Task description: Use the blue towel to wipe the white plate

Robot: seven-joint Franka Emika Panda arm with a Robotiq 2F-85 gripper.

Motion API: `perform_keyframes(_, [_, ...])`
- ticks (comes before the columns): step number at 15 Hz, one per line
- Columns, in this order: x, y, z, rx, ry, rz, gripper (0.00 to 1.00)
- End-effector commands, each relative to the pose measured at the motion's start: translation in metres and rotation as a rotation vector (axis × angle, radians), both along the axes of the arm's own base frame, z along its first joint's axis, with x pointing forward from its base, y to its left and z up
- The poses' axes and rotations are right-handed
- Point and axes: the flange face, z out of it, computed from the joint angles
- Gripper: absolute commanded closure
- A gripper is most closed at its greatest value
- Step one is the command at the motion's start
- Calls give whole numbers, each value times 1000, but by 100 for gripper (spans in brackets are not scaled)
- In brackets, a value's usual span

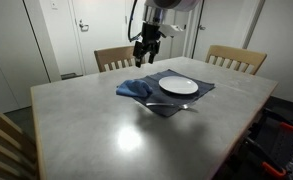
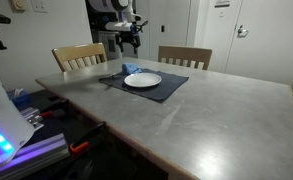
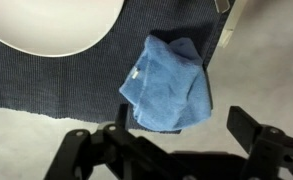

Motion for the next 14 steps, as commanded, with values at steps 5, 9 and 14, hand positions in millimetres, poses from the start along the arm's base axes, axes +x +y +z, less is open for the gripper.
perform_keyframes(5, [7,25,-29,-16,90,179,0])
perform_keyframes(9, [5,30,-46,-28,129,213,0])
perform_keyframes(14, [4,34,-61,-50,147,238,0])
